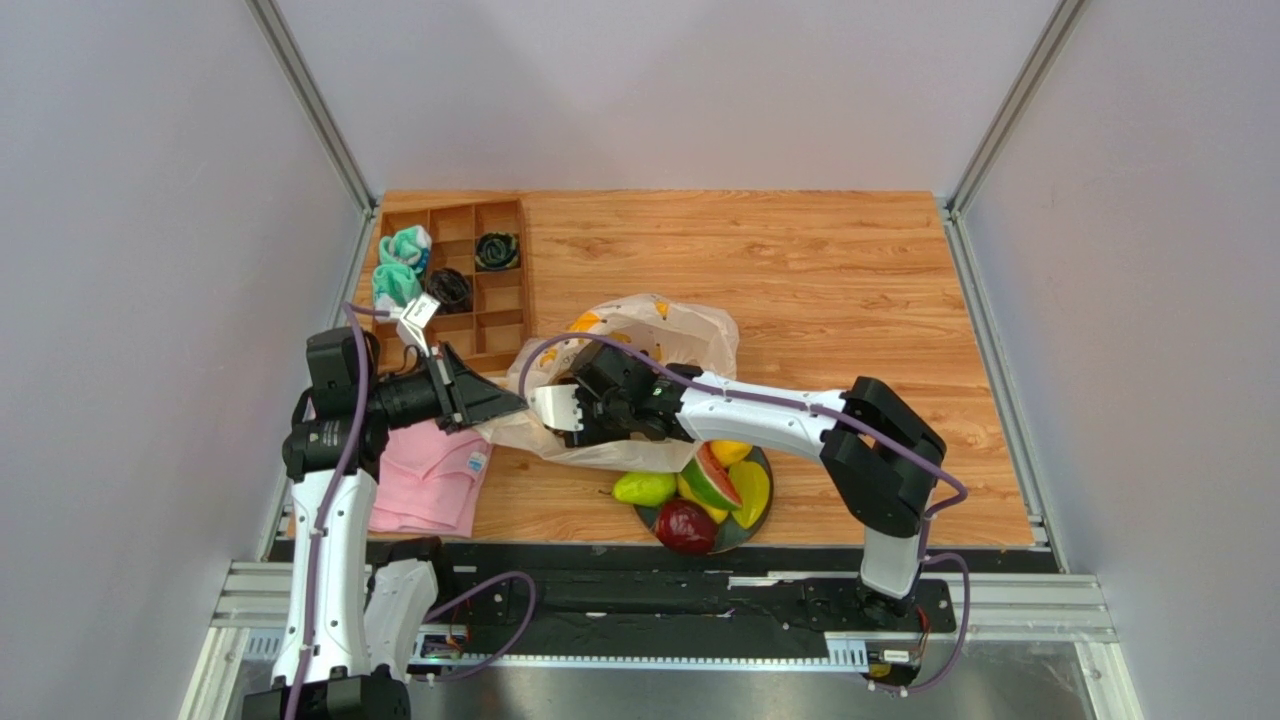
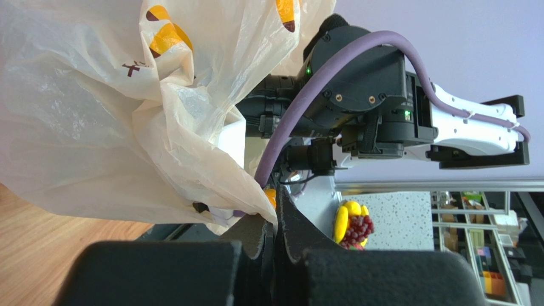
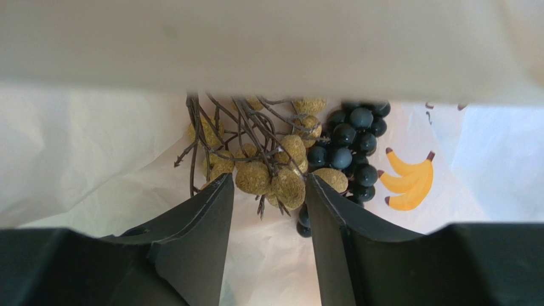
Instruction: Take the fake fruits out of the plastic bag
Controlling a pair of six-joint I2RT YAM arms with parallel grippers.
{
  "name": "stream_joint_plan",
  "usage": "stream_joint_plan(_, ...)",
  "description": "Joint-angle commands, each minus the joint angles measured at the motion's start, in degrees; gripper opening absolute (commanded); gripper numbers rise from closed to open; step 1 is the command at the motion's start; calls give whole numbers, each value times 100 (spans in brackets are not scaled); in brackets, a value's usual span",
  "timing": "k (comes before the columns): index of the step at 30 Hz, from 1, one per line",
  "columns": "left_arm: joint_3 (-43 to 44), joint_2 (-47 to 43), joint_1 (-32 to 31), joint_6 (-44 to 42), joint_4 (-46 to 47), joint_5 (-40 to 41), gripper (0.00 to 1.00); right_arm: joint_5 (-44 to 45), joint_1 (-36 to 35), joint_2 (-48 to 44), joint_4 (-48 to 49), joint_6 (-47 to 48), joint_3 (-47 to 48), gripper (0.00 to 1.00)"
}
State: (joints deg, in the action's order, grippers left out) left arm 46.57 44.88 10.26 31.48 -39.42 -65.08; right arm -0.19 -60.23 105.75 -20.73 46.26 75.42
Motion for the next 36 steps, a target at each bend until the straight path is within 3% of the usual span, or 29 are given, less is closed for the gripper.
stream_joint_plan(1, 371, 161, 213, -336, 954, 1164, 0, -1001, -384, -73, -450, 1667, -45, 52)
stream_joint_plan(10, 467, 205, 222, -310, 945, 1024, 0, -720, -411, 1148, -695, 1526, 816, 55)
stream_joint_plan(12, 467, 240, 213, -292, 954, 1041, 0, -807, -411, 1219, -861, 1518, 957, 50)
stream_joint_plan(18, 564, 381, 222, -318, 1024, 1085, 0, -930, -341, 1351, -1424, 1412, 1273, 22)
stream_joint_plan(19, 564, 390, 231, -318, 1085, 1094, 0, -939, -332, 1360, -1486, 1438, 1282, 10)
stream_joint_plan(21, 564, 425, 231, -275, 1164, 1111, 0, -869, -314, 1369, -1565, 1430, 1361, 0)
stream_joint_plan(27, 494, 679, 222, -64, 1709, 1032, 0, -535, -270, 958, -1574, 1386, 1563, 0)
stream_joint_plan(31, 931, 1126, 222, -150, 1850, 1085, 0, -474, -235, 361, -2056, 1175, 1853, 0)
stream_joint_plan(36, 1731, 1584, 222, -643, 1429, 1849, 0, -561, -86, -379, -2427, 1008, 1811, 0)
